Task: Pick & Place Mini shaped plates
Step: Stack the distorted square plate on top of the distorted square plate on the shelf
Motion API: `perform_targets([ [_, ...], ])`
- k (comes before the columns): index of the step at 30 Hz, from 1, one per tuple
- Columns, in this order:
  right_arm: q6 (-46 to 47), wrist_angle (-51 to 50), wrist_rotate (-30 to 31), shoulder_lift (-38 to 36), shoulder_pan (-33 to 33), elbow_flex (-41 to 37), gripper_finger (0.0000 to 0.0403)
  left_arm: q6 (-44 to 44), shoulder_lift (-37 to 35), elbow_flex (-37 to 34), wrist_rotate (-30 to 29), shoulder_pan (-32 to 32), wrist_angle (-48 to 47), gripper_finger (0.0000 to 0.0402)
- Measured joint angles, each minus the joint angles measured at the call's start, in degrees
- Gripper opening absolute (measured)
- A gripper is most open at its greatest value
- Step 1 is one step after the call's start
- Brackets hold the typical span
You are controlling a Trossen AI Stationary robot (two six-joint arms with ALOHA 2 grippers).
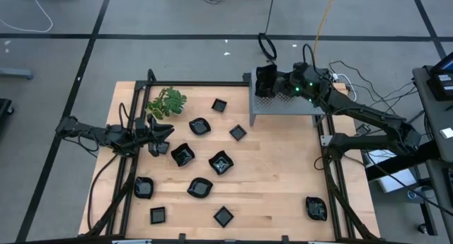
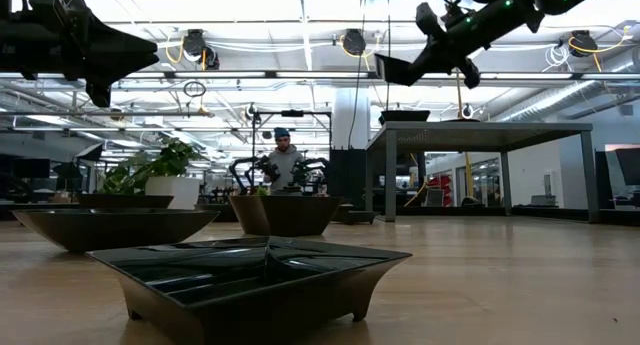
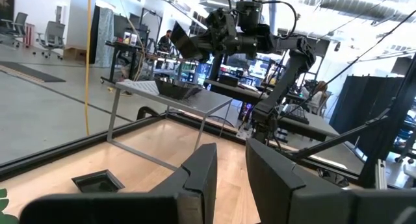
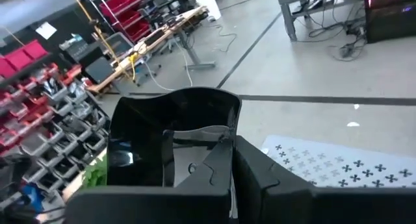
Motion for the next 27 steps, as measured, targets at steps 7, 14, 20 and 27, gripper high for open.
perform_targets([
  [7, 0.8, -2.4, 4.8, 0.0, 0.0, 0.0, 0.0000, 0.0, 0.0, 0.0, 0.0, 0.0, 0.0, 0.0086],
  [14, 7.4, -4.4, 5.9, 0.0, 0.2, -1.0, 0.0000, 0.0, 0.0, 0.0, 0.0, 0.0, 0.0, 0.0086],
  [20, 15.2, -0.5, 6.7, 0.0, 1.6, -5.6, 0.0000, 0.0, 0.0, 0.0, 0.0, 0.0, 0.0, 0.0086],
  [27, 15.9, 6.1, 11.8, 0.0, 3.6, -9.1, 0.0000, 0.0, 0.0, 0.0, 0.0, 0.0, 0.0, 0.0086],
])
